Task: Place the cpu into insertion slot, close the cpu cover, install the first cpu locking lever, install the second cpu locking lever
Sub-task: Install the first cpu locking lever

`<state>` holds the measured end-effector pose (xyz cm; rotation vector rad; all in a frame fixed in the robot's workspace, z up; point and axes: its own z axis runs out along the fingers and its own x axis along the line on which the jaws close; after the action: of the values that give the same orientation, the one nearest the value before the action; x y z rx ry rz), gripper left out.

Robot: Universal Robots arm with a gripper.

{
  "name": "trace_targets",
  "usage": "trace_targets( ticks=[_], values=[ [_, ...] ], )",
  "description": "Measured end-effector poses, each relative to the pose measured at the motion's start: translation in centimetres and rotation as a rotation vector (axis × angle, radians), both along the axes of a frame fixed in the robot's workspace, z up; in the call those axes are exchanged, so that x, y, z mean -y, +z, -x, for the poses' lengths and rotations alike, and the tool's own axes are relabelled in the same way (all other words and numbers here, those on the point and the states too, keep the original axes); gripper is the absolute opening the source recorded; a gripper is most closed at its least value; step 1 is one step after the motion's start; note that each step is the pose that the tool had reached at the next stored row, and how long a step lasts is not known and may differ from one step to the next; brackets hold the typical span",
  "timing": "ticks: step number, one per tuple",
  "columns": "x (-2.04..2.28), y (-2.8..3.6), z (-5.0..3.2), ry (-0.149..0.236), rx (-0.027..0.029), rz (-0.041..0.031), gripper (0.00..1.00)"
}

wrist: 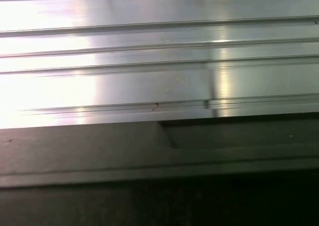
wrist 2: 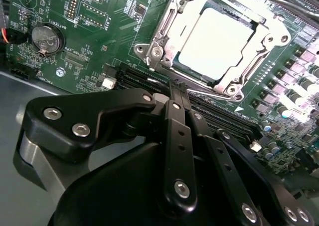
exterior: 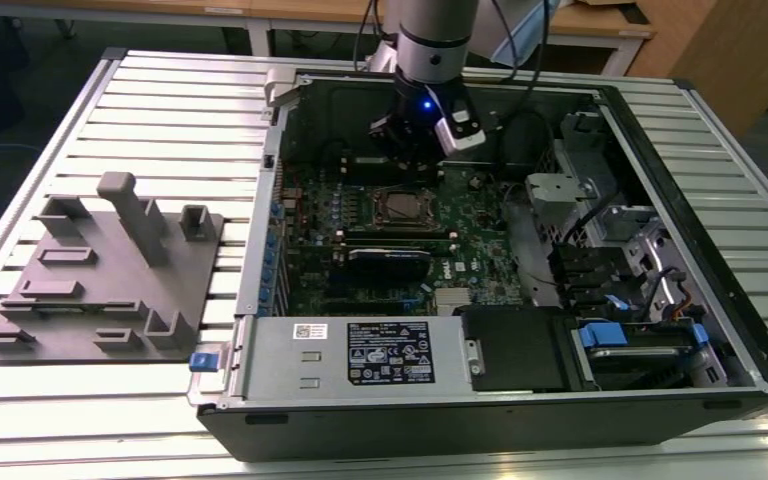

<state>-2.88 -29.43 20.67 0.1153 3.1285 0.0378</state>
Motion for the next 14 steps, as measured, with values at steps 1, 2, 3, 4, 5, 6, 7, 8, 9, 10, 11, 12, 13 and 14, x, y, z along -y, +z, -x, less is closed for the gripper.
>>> trace_targets(
  ticks=[1, 2, 3, 4, 5, 6, 7, 8, 9, 10, 11, 12, 13, 14],
  values=[
    [0.00, -0.01, -0.04, 0.000, 0.0000, -0.0001, 0.10],
    [-0.01, -0.02, -0.07, 0.000, 0.0000, 0.0001, 0.10],
    [-0.01, -0.02, -0.11, 0.000, -0.0001, 0.0002, 0.10],
    [-0.02, -0.04, -0.15, 0.000, -0.0002, 0.0003, 0.10],
    [-0.02, -0.05, -0.18, 0.000, -0.0002, 0.0003, 0.10],
    [-0.02, -0.07, -0.21, 0.000, -0.0001, 0.0003, 0.10],
    [-0.02, -0.10, -0.24, 0.000, -0.0001, 0.0002, 0.10],
    [-0.02, -0.12, -0.27, 0.000, -0.0001, 0.0002, 0.10],
    [-0.02, -0.14, -0.29, 0.000, -0.0001, 0.0002, 0.10],
    [-0.02, -0.18, -0.31, 0.000, 0.0000, 0.0001, 0.10],
    [-0.02, -0.21, -0.32, 0.000, -0.0001, 0.0001, 0.10],
    [-0.02, -0.26, -0.32, 0.000, 0.0000, 0.0001, 0.10],
    [-0.02, -0.31, -0.33, 0.000, -0.0001, 0.0003, 0.10],
    [-0.02, -0.37, -0.33, 0.000, -0.0001, 0.0002, 0.10]
  ],
)
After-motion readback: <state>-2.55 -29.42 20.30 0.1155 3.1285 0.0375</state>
